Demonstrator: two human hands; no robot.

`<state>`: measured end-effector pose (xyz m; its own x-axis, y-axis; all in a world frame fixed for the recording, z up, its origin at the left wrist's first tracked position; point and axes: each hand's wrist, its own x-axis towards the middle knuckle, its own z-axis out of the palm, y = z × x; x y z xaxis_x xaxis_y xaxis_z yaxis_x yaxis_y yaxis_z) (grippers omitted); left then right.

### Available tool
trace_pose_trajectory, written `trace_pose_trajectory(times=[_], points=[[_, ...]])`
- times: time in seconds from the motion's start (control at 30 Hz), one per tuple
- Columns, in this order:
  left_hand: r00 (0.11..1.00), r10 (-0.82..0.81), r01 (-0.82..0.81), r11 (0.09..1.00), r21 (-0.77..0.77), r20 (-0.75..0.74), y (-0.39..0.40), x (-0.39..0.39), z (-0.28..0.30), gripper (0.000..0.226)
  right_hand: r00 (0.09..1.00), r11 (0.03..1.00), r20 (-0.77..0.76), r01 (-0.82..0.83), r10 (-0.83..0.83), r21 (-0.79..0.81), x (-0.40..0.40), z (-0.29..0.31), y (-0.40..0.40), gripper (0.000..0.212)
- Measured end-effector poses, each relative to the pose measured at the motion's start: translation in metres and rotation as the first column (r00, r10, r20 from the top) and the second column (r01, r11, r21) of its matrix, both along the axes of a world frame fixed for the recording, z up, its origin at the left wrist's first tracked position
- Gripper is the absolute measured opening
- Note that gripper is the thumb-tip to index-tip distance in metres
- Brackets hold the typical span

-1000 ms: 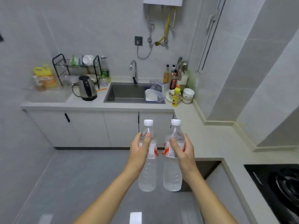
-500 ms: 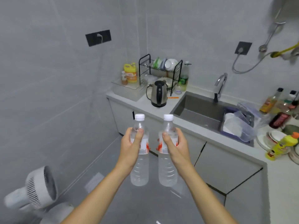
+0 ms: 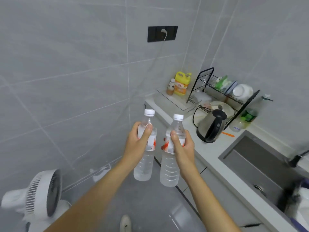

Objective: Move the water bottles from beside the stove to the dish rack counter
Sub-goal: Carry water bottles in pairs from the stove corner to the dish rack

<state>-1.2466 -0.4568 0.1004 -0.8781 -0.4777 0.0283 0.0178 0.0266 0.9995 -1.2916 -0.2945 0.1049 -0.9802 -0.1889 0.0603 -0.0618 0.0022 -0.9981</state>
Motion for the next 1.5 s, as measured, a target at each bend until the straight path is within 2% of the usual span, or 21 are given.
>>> trace_pose_trajectory(times=[0.23, 0.3, 0.37, 0.5, 0.63, 0.73, 0.8, 0.87, 1.0, 1.03, 1.17, 1.27, 1.4, 1.5], points=[[0.999, -0.048, 0.048, 0.999, 0.014, -0.011, -0.055, -0.129, 0.007, 0.04, 0.999, 0.998, -0.009, 0.053, -0.053, -0.015, -0.117, 0.003, -0.054, 0.037], [0.998, -0.063, 0.063, 0.998, 0.013, 0.002, -0.059, -0.165, 0.002, 0.033, 0.996, 0.996, -0.003, 0.085, -0.085, -0.008, -0.147, 0.0, -0.058, 0.038], [0.996, -0.087, 0.087, 0.996, 0.011, 0.012, -0.06, -0.203, -0.004, 0.024, 0.993, 0.993, -0.021, 0.115, -0.115, -0.001, -0.179, -0.005, -0.056, 0.03], [0.99, -0.138, 0.138, 0.99, -0.011, 0.008, -0.055, -0.285, -0.007, 0.047, 0.986, 0.986, -0.026, 0.167, -0.167, 0.007, -0.253, -0.013, -0.052, 0.017], [0.993, -0.112, 0.109, 0.991, -0.084, -0.04, -0.05, -0.373, -0.008, 0.051, 0.975, 0.975, -0.026, 0.221, -0.221, -0.026, -0.338, -0.019, -0.047, 0.019], [0.993, -0.098, 0.088, 0.985, -0.148, -0.06, -0.049, -0.433, -0.015, 0.056, 0.971, 0.971, -0.011, 0.239, -0.239, -0.027, -0.394, -0.014, -0.043, 0.033], [0.991, -0.118, 0.107, 0.982, -0.153, -0.063, -0.048, -0.47, -0.018, 0.059, 0.964, 0.964, -0.001, 0.265, -0.265, -0.038, -0.43, -0.015, -0.037, 0.022], [0.987, -0.149, 0.14, 0.979, -0.149, -0.053, -0.048, -0.502, -0.02, 0.057, 0.957, 0.957, 0.005, 0.29, -0.29, -0.023, -0.462, -0.021, -0.031, 0.026], [0.973, -0.23, 0.224, 0.961, -0.163, -0.016, -0.046, -0.559, -0.032, 0.043, 0.945, 0.944, 0.008, 0.327, -0.327, 0.048, -0.51, -0.028, -0.027, 0.063], [0.967, -0.256, 0.252, 0.955, -0.157, -0.004, -0.046, -0.573, -0.036, 0.039, 0.943, 0.942, 0.021, 0.33, -0.332, 0.057, -0.521, -0.031, -0.027, 0.063], [0.937, -0.349, 0.347, 0.93, -0.118, 0.005, -0.048, -0.627, -0.051, 0.03, 0.927, 0.925, 0.038, 0.368, -0.372, 0.091, -0.559, -0.044, -0.035, 0.042], [0.895, -0.446, 0.44, 0.89, -0.121, -0.022, -0.055, -0.667, -0.063, 0.034, 0.907, 0.901, 0.014, 0.416, -0.421, 0.127, -0.587, -0.057, -0.044, 0.026], [0.832, -0.555, 0.553, 0.827, -0.1, 0.008, -0.066, -0.718, -0.086, 0.046, 0.862, 0.851, 0.015, 0.498, -0.507, 0.167, -0.614, -0.075, -0.056, 0.029], [0.773, -0.633, 0.632, 0.761, -0.148, 0.043, -0.07, -0.746, -0.104, 0.061, 0.828, 0.819, 0.061, 0.536, -0.557, 0.207, -0.625, -0.086, -0.062, 0.036]])
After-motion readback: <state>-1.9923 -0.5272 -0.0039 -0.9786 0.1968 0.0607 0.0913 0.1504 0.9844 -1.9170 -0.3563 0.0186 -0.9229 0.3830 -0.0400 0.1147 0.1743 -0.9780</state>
